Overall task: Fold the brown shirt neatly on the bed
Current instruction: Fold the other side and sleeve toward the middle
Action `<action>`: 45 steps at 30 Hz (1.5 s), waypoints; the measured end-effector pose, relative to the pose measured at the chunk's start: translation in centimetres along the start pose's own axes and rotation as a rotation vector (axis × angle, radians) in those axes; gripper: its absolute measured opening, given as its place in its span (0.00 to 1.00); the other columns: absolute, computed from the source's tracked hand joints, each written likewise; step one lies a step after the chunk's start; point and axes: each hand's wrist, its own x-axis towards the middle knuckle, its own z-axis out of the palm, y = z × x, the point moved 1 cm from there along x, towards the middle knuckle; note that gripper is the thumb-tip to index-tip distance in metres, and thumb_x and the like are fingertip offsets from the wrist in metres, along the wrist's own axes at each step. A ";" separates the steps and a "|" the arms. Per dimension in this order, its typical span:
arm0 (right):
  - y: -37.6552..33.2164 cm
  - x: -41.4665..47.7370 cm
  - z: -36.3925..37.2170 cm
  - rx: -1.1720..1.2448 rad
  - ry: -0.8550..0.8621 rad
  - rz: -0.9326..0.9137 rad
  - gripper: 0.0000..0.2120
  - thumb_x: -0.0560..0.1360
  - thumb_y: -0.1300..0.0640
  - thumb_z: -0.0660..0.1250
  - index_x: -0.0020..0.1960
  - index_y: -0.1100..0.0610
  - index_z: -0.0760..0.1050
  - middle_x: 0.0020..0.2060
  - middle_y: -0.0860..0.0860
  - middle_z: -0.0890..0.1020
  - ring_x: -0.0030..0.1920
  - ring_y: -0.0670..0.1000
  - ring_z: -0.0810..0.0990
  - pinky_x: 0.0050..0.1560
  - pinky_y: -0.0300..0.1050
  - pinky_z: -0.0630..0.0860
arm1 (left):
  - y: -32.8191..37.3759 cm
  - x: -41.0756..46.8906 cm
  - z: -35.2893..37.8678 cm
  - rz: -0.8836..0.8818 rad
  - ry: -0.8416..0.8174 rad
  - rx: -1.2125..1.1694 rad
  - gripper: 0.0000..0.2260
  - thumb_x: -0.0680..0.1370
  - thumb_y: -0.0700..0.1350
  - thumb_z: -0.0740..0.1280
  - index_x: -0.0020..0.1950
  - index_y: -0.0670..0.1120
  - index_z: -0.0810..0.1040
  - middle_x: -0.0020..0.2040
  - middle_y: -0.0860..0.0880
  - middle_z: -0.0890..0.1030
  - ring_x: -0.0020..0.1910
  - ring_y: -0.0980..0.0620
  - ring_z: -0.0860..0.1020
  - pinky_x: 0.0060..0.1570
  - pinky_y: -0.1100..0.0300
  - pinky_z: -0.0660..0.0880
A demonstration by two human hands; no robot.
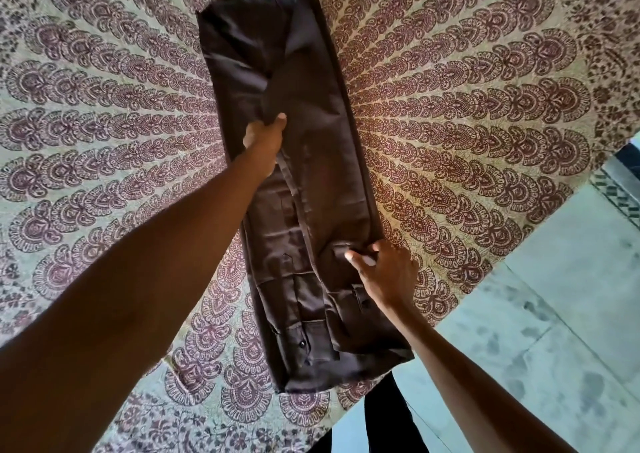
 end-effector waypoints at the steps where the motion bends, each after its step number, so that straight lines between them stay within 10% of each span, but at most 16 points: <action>1: 0.1 -0.1 0.0 -0.029 -0.017 0.001 0.24 0.70 0.33 0.65 0.51 0.53 0.77 0.45 0.54 0.83 0.52 0.57 0.78 0.55 0.52 0.71 | -0.7 -0.5 0.1 -0.011 -0.020 -0.004 0.26 0.70 0.59 0.71 0.63 0.45 0.77 0.59 0.44 0.80 0.55 0.44 0.80 0.54 0.49 0.79; 16: 3.8 -2.8 -0.3 0.068 -0.177 0.093 0.19 0.73 0.42 0.69 0.52 0.58 0.75 0.47 0.56 0.83 0.48 0.59 0.81 0.42 0.47 0.72 | -10.2 -8.2 1.3 -0.028 -0.330 0.080 0.17 0.71 0.50 0.75 0.56 0.47 0.78 0.53 0.49 0.82 0.50 0.50 0.81 0.38 0.56 0.80; 21: 4.2 -3.5 0.0 -0.049 -0.227 0.105 0.15 0.73 0.46 0.69 0.50 0.57 0.75 0.49 0.58 0.83 0.51 0.60 0.81 0.42 0.46 0.70 | -13.0 -7.4 1.1 0.008 -0.172 0.179 0.23 0.60 0.54 0.77 0.51 0.47 0.79 0.50 0.45 0.83 0.47 0.45 0.83 0.44 0.45 0.82; 30: 3.5 -2.7 0.2 0.104 -0.136 0.041 0.13 0.73 0.48 0.71 0.47 0.58 0.77 0.46 0.58 0.84 0.48 0.59 0.82 0.41 0.46 0.73 | -12.1 -9.5 1.1 0.185 0.045 0.162 0.20 0.72 0.45 0.74 0.61 0.41 0.74 0.39 0.51 0.77 0.43 0.52 0.77 0.43 0.64 0.73; 45: 4.2 -1.7 1.1 0.004 -0.209 0.034 0.16 0.71 0.47 0.71 0.52 0.57 0.78 0.49 0.57 0.84 0.51 0.59 0.82 0.46 0.46 0.76 | -13.3 -11.9 1.2 0.185 -0.002 0.262 0.25 0.70 0.46 0.75 0.62 0.44 0.69 0.48 0.44 0.79 0.47 0.46 0.78 0.50 0.56 0.76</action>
